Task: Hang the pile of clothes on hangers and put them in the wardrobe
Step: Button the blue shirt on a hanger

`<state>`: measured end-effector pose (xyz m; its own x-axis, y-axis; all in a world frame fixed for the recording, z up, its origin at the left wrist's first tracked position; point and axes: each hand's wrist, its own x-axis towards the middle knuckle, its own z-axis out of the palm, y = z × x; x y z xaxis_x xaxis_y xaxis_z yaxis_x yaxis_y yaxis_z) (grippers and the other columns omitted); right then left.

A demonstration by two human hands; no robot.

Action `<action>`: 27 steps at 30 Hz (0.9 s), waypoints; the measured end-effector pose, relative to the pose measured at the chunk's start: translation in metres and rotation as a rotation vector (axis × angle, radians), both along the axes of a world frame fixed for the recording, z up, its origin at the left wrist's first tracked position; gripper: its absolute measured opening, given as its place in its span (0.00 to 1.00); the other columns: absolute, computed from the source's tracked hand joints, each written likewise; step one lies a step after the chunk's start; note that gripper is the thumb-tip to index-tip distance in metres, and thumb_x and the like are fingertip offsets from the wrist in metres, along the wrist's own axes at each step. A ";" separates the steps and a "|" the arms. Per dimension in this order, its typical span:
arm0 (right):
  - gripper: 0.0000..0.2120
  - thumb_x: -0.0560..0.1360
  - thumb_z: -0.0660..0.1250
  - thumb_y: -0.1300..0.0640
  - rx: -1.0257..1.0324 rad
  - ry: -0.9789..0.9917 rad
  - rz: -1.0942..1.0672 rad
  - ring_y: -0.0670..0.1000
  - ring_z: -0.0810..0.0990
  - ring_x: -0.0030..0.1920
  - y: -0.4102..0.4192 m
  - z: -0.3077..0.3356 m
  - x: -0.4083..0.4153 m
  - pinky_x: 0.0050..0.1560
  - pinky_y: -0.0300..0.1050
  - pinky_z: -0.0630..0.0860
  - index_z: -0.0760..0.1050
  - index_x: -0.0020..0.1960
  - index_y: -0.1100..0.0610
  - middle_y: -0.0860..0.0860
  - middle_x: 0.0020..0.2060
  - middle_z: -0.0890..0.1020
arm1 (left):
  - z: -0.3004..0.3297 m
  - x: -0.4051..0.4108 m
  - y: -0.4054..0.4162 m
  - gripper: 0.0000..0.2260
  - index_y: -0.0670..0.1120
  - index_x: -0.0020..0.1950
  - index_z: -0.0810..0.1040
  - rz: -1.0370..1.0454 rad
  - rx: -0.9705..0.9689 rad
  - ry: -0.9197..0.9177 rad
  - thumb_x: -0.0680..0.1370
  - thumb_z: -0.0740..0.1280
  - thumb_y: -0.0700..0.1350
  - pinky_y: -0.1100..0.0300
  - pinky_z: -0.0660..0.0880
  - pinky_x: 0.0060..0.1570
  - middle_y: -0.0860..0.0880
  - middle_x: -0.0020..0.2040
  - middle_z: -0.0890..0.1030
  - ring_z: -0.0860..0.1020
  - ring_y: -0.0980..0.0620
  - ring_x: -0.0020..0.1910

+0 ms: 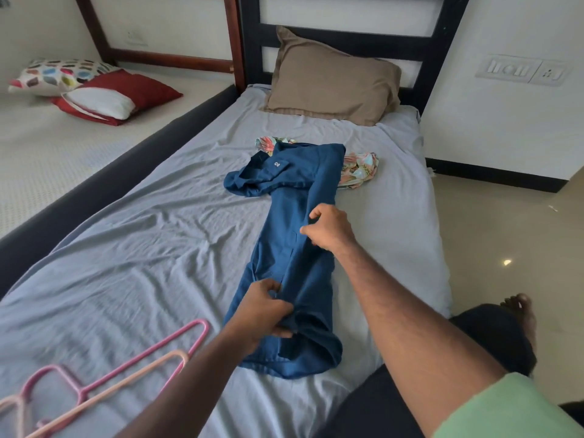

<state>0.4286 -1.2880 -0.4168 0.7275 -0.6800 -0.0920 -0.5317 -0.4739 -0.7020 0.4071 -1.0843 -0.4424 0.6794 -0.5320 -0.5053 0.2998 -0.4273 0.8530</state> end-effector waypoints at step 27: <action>0.09 0.72 0.64 0.64 -0.131 -0.061 0.033 0.53 0.83 0.39 -0.084 0.002 0.047 0.46 0.50 0.83 0.80 0.40 0.53 0.48 0.36 0.83 | 0.012 0.203 -0.184 0.13 0.35 0.56 0.76 0.250 -0.141 0.006 0.81 0.69 0.45 0.58 0.80 0.33 0.39 0.43 0.81 0.82 0.45 0.37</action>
